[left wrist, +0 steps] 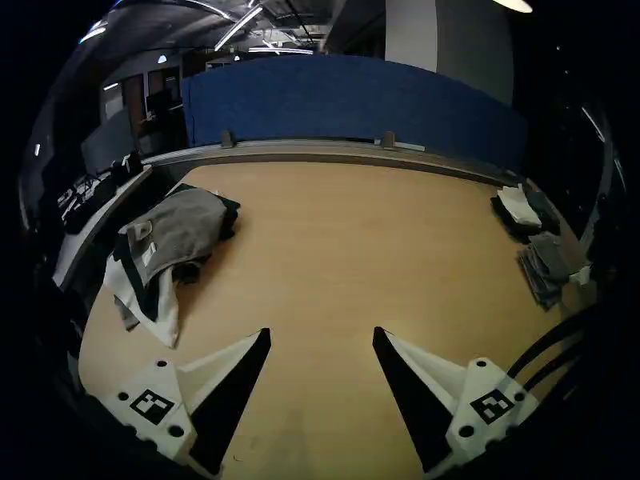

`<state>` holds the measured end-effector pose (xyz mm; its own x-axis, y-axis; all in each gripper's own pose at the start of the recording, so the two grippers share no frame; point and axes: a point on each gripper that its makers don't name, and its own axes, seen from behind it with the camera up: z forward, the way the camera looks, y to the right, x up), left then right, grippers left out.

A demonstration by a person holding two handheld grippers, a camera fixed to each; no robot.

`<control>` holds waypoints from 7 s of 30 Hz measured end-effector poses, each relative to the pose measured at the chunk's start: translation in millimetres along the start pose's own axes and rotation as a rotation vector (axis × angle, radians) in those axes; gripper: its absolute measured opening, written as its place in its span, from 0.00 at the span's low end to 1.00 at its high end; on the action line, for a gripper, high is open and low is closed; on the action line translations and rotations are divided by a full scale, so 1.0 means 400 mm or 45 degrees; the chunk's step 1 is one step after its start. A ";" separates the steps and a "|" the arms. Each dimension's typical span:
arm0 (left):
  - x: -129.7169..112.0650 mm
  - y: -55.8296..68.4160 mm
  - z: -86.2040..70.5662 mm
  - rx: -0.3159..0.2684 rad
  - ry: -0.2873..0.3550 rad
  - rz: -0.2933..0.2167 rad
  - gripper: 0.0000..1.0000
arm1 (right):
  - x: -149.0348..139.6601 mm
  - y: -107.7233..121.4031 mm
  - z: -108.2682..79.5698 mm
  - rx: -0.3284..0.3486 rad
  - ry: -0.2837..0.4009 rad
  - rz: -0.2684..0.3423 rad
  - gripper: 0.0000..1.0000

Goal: Fold towel

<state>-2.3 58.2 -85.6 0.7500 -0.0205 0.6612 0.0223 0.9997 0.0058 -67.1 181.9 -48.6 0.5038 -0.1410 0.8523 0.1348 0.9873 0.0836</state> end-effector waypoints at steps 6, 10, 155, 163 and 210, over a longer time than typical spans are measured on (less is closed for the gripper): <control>-0.005 -0.001 -0.003 0.004 -0.001 0.001 0.95 | -0.015 0.005 0.023 -0.018 -0.030 0.000 0.05; -0.006 -0.003 -0.003 0.007 -0.002 -0.001 0.95 | -0.016 0.004 0.027 -0.016 -0.028 0.005 0.09; 0.464 -0.006 -0.189 -0.075 0.901 0.020 0.95 | 0.370 -0.354 -0.533 0.064 1.239 0.230 1.00; 0.424 -0.034 -0.147 -0.065 0.905 0.012 0.95 | 0.375 -0.386 -0.531 0.061 1.227 0.181 1.00; 0.157 -0.166 0.173 0.040 0.917 0.016 0.95 | 0.486 -0.588 -0.396 0.087 1.228 0.015 1.00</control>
<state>-2.4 -8.7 7.4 1.0000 0.0001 0.0024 -0.0002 0.9995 0.0303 134.2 -89.3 15.8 0.9928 -0.1003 0.0650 0.0909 0.9868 0.1339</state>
